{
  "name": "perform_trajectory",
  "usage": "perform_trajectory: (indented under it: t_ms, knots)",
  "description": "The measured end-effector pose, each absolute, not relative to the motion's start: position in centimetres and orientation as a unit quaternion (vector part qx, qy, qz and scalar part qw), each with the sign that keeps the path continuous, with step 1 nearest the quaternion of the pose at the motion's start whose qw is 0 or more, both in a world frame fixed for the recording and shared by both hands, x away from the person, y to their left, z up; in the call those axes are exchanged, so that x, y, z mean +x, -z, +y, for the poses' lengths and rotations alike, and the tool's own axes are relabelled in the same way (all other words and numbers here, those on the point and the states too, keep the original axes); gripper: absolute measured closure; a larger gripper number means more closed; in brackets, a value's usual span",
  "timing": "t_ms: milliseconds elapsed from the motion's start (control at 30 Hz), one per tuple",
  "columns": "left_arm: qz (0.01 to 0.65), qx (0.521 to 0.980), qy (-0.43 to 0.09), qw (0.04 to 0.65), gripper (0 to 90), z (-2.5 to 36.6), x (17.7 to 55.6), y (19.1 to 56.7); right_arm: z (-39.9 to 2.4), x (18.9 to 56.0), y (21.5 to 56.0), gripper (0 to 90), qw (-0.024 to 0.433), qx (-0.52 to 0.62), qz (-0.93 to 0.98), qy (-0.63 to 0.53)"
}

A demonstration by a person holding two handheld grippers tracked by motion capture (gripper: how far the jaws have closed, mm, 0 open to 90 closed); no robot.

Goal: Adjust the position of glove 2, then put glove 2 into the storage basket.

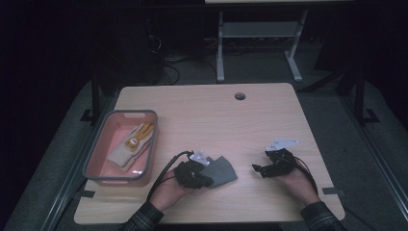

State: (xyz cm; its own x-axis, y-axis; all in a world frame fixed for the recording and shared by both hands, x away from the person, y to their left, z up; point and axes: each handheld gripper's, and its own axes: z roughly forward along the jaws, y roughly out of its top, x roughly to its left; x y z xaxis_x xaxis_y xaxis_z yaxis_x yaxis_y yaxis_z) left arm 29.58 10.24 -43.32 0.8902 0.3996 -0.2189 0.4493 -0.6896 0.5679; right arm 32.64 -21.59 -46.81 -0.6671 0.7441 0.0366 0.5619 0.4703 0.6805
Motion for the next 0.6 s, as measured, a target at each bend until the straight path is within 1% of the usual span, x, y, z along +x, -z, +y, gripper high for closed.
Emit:
perform_trajectory:
  t_ms: [33, 67, 100, 133, 167, 200, 233, 267, 300, 333, 367, 467, 600]
  knots:
    - [0.229, 0.918, 0.039, 0.320, 79.6, 10.3, 29.6, 43.2, -21.6, 32.7, 46.9, 20.5, 0.134, 0.385, 0.848, -0.339]
    - [0.223, 0.920, 0.031, 0.322, 71.1, 10.3, 29.6, 42.9, -21.6, 32.7, 47.0, 19.3, 0.138, 0.385, 0.848, -0.336]
    - [0.223, 0.920, 0.031, 0.322, 65.9, 10.3, 29.6, 42.9, -21.6, 32.7, 47.0, 19.3, 0.138, 0.385, 0.848, -0.336]
    - [0.220, 0.919, 0.022, 0.327, 65.9, 10.3, 29.6, 42.6, -21.7, 32.7, 47.1, 18.2, 0.139, 0.386, 0.848, -0.334]
    - [0.215, 0.920, 0.012, 0.328, 58.5, 10.3, 29.7, 42.4, -21.6, 32.8, 47.2, 15.6, 0.143, 0.390, 0.847, -0.333]
    - [0.218, 0.917, 0.003, 0.334, 42.3, 10.2, 29.8, 42.2, -21.5, 32.9, 47.4, 13.6, 0.150, 0.395, 0.846, -0.326]
    - [0.212, 0.918, -0.004, 0.335, 42.3, 10.3, 30.0, 42.1, -21.5, 32.9, 47.4, 13.6, 0.150, 0.395, 0.846, -0.326]
    - [0.208, 0.919, -0.015, 0.335, 29.2, 10.3, 30.3, 42.0, -21.5, 33.0, 47.5, 13.0, 0.153, 0.395, 0.844, -0.329]
    - [0.208, 0.919, -0.015, 0.335, 22.9, 10.3, 30.3, 42.0, -21.5, 33.0, 47.5, 13.0, 0.153, 0.395, 0.844, -0.329]
    - [0.207, 0.922, -0.019, 0.328, 22.9, 10.3, 30.5, 42.0, -21.5, 33.0, 47.6, 12.6, 0.153, 0.393, 0.844, -0.331]
    - [0.209, 0.922, -0.023, 0.325, 18.4, 10.3, 30.7, 42.1, -21.5, 33.0, 47.6, 12.2, 0.150, 0.394, 0.843, -0.333]
    - [0.212, 0.924, -0.025, 0.316, 12.7, 10.2, 31.3, 42.8, -21.6, 33.1, 47.7, 11.2, 0.141, 0.399, 0.841, -0.337]
    - [0.220, 0.926, -0.035, 0.304, 12.6, 10.0, 31.8, 43.8, -21.7, 33.1, 47.8, 10.3, 0.142, 0.397, 0.840, -0.340]
